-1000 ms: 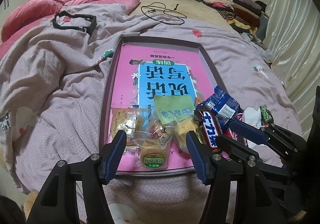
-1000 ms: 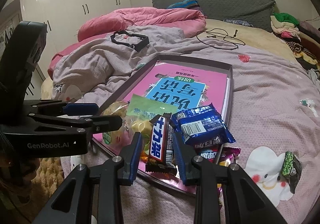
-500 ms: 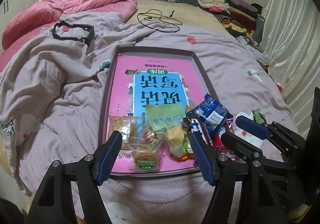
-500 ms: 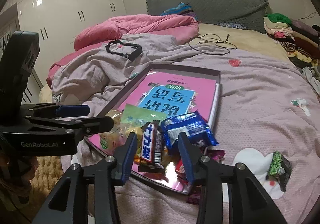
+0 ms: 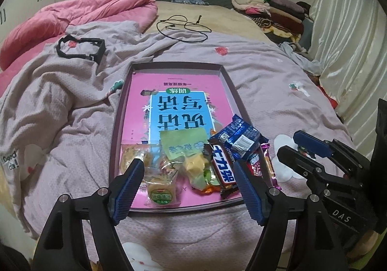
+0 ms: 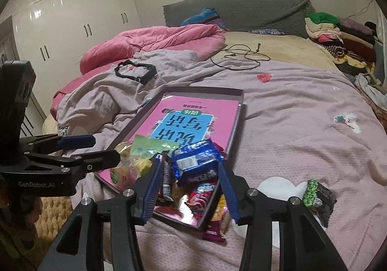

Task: Organize snacks
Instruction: 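Move both tools back over the remaining snacks beside the tray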

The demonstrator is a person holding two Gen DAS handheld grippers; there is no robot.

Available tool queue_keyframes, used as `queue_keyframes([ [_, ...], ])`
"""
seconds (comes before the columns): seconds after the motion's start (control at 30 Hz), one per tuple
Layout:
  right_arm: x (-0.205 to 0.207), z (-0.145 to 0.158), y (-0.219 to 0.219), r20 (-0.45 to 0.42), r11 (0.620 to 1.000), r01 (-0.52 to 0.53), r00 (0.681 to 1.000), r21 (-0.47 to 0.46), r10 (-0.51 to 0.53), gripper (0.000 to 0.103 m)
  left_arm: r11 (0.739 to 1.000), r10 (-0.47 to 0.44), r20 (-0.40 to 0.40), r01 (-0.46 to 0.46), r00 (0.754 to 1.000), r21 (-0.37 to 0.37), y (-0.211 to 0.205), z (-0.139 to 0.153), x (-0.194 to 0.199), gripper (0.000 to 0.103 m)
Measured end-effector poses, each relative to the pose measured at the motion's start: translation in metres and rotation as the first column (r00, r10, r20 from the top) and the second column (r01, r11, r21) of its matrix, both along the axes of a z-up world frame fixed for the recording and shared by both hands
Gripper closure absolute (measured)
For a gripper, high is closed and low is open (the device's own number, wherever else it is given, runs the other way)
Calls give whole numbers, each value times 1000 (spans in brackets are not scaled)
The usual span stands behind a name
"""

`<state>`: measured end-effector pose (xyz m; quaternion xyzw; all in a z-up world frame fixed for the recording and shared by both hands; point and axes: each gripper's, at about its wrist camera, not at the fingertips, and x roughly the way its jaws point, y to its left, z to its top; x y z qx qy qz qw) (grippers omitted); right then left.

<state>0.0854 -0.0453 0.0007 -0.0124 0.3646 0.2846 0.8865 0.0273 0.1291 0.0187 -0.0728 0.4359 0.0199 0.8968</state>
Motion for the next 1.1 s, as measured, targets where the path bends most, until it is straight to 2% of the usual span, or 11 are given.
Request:
queue_keyframes([
  [0.37,3,-9,-22,-37,999,41,998,0,-41,51,999,-32,-7,33,999,11,-14,1,-1,24],
  [0.6,13,-38,-31,-150,998,55,987,-35,-60,51,998,-58,-17,58,998,19,-23,-1,0,24],
  [0.8,17,-60,-29,-202,996,47,978,-80,-62,52,997,-75,-25,75,997,22,-29,-5,1,24],
  [1.1,24,-78,-19,-240,995,9,970,-103,-33,67,993,-114,-45,116,992,26,-47,-11,9,24],
])
